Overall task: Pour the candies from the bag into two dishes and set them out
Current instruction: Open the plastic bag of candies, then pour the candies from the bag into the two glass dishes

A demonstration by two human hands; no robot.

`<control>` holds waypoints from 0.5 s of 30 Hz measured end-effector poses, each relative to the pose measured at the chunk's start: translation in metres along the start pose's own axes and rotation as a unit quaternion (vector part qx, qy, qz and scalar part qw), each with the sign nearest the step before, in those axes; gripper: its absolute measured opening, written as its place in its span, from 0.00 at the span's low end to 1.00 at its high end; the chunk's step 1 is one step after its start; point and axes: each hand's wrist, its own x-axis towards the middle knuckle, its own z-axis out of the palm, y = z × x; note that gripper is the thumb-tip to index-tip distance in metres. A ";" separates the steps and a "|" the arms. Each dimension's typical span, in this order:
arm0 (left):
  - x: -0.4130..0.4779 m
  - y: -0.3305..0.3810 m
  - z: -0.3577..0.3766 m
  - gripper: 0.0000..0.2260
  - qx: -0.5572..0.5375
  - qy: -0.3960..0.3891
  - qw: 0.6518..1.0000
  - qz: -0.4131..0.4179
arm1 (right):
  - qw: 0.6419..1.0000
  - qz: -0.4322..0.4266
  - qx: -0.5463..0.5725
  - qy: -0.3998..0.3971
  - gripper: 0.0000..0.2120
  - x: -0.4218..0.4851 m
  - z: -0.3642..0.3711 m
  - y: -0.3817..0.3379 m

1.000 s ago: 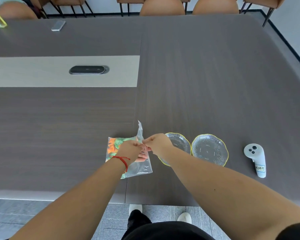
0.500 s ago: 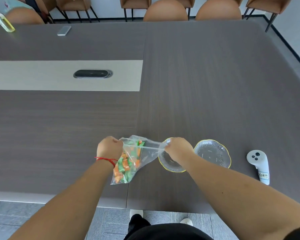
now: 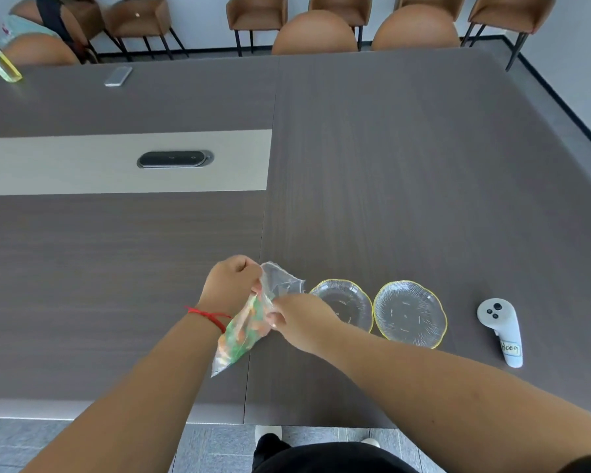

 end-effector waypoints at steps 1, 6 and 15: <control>-0.001 -0.003 -0.001 0.07 -0.032 -0.017 0.999 0.005 | 0.999 0.023 0.038 0.013 0.13 0.004 -0.005 -0.004; -0.015 -0.067 0.000 0.08 0.131 -0.140 0.979 0.071 | 0.964 0.072 0.247 0.072 0.14 0.015 -0.047 -0.028; -0.034 -0.129 0.001 0.11 0.031 0.028 0.989 -0.139 | 0.919 0.072 0.380 0.080 0.12 0.029 -0.100 -0.030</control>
